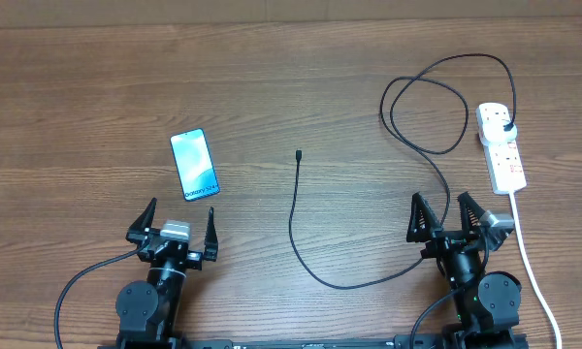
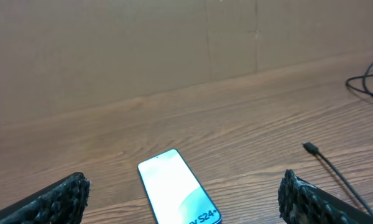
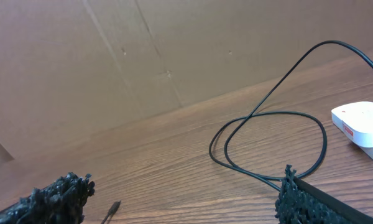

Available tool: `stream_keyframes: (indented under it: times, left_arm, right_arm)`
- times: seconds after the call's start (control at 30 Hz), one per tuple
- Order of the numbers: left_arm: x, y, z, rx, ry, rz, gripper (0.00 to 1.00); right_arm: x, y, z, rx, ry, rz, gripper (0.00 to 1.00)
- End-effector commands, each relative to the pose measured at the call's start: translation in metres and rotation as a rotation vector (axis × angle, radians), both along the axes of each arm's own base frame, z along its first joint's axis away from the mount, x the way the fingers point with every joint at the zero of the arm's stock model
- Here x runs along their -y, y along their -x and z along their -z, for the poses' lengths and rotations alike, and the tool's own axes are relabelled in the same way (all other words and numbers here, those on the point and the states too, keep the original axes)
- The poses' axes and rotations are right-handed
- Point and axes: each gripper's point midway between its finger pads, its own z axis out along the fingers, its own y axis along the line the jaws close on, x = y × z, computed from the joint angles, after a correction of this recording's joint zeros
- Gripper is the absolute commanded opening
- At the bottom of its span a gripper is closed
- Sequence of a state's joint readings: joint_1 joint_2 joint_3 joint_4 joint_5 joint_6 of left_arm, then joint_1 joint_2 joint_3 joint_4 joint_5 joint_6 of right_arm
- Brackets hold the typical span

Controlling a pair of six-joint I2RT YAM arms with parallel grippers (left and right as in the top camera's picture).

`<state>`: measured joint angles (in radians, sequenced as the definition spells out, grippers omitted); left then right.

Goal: Plug charger to phone and switch on socket
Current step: 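Reach the left gripper forward over the Galaxy phone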

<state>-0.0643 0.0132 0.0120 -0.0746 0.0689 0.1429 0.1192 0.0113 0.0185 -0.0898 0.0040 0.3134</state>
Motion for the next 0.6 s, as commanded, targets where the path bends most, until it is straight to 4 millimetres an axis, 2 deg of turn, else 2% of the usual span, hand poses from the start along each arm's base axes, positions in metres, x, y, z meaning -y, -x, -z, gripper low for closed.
stream_keyframes:
  times: [0.0, 0.33, 0.57]
  left_arm:
    - [0.003, 0.003, -0.021, 0.039, 0.05, 0.017, 1.0]
    - [0.004, 0.007, -0.049, 0.033, 0.05, 0.025, 1.0]
    - [0.013, -0.005, -0.077, -0.036, 0.077, 0.065, 1.0]
  right_arm:
    - [0.001, -0.001, 0.003, -0.002, 0.008, 0.004, 1.0]
    - [0.001, -0.001, 0.003, -0.002, 0.008, 0.004, 1.0]
    - [0.001, -0.001, 0.003, -0.002, 0.008, 0.004, 1.0]
